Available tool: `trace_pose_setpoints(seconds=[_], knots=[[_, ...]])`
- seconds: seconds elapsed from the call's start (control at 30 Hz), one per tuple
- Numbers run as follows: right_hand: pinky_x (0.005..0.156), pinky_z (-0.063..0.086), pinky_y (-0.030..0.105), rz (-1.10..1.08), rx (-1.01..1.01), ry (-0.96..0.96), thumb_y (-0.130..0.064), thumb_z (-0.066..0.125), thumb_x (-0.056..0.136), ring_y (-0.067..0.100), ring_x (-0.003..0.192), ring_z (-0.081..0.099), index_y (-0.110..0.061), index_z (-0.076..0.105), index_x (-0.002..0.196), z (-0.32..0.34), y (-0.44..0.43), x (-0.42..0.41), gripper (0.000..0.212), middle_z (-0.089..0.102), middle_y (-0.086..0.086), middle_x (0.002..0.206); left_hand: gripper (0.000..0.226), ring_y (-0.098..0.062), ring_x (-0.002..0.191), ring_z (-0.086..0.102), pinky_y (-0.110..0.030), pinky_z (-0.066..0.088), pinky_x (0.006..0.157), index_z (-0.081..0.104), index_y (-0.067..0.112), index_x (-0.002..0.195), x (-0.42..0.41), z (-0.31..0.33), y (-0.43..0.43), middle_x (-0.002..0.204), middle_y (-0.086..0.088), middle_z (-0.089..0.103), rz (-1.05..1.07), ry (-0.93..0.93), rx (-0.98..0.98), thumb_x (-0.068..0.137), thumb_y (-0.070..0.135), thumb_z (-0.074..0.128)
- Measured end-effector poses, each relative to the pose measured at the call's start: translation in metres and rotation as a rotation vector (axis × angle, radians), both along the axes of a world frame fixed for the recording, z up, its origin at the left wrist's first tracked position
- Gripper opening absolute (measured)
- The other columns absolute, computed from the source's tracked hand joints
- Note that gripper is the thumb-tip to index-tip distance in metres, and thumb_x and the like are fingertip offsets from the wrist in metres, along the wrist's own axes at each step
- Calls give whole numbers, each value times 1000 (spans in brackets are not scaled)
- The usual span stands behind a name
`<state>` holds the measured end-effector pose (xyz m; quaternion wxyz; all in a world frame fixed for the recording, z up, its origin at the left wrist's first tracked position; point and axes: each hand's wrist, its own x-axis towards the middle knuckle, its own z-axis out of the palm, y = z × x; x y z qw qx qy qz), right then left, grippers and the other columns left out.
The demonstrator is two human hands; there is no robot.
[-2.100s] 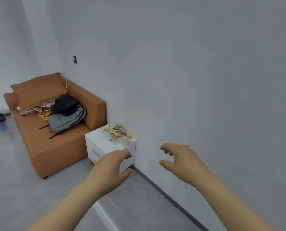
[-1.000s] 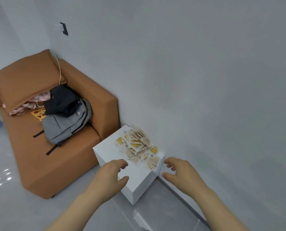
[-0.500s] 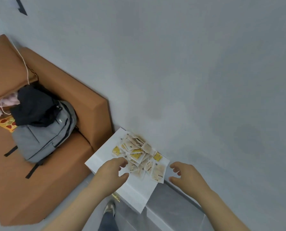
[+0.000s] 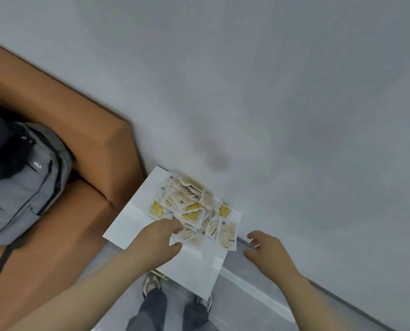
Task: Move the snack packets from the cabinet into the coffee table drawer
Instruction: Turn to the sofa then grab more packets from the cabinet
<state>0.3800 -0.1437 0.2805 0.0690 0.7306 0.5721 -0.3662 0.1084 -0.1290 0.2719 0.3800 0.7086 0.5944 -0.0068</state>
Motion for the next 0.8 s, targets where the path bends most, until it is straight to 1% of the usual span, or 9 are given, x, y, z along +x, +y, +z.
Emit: trace_pose_setpoints(seconds=[0.23, 0.37, 0.43, 0.5, 0.57, 0.67, 0.7, 0.77, 0.8], knots=[[82, 40, 22, -76, -79, -30, -27, 60, 89, 20, 114, 55, -15, 48, 133, -84, 34, 12, 47, 58, 5, 128, 39, -7, 112, 53, -12, 34, 83, 49, 25, 129, 1, -68, 24, 126, 10, 55, 77, 39, -17, 91, 34, 54], [87, 41, 26, -88, -124, -33, -31, 60, 89, 23, 117, 53, -12, 45, 135, -138, 46, 12, 52, 55, 8, 130, 40, -7, 114, 53, -13, 37, 89, 48, 27, 131, 12, -113, 26, 129, 11, 53, 99, 51, -44, 92, 33, 54], [88, 42, 29, -106, -146, -34, -33, 62, 88, 24, 116, 53, -11, 45, 133, -167, 50, 13, 53, 55, 9, 130, 40, -7, 114, 52, -12, 36, 88, 47, 27, 131, 16, -137, 23, 129, 11, 53, 106, 57, -64, 92, 33, 54], [82, 41, 26, -115, -155, -32, -30, 64, 87, 24, 116, 54, -9, 47, 130, -192, 52, 13, 50, 55, 9, 130, 41, -6, 114, 52, -10, 33, 86, 47, 26, 132, 18, -158, 21, 129, 11, 53, 120, 58, -87, 92, 33, 55], [76, 37, 22, -152, -153, -27, -23, 64, 88, 24, 114, 56, -7, 50, 127, -214, 54, 15, 45, 57, 8, 126, 42, -6, 113, 52, -11, 33, 85, 47, 26, 132, 17, -175, 24, 128, 11, 54, 135, 66, -78, 91, 32, 56], [71, 38, 25, -233, -162, -29, -24, 66, 87, 26, 107, 59, -10, 51, 115, -246, 57, 16, 35, 59, 11, 118, 42, -8, 109, 55, -14, 36, 83, 50, 25, 130, 14, -197, 30, 124, 9, 56, 166, 81, -52, 90, 31, 59], [71, 37, 26, -282, -169, -17, -26, 66, 86, 27, 107, 58, -9, 49, 112, -257, 58, 16, 35, 59, 11, 117, 41, -8, 109, 55, -14, 36, 82, 50, 25, 130, 13, -204, 30, 124, 10, 56, 162, 84, -55, 90, 32, 59], [72, 38, 27, -379, -182, 32, -30, 68, 85, 28, 105, 58, -6, 49, 113, -276, 58, 14, 42, 58, 11, 112, 41, -8, 108, 55, -14, 36, 81, 50, 27, 129, 14, -216, 30, 123, 10, 56, 148, 89, -66, 90, 33, 58], [70, 40, 27, -420, -165, 60, -30, 69, 84, 28, 101, 59, -7, 50, 110, -285, 58, 13, 39, 58, 10, 107, 41, -8, 108, 55, -15, 36, 81, 50, 27, 129, 14, -222, 30, 123, 11, 56, 146, 89, -70, 90, 33, 58]])
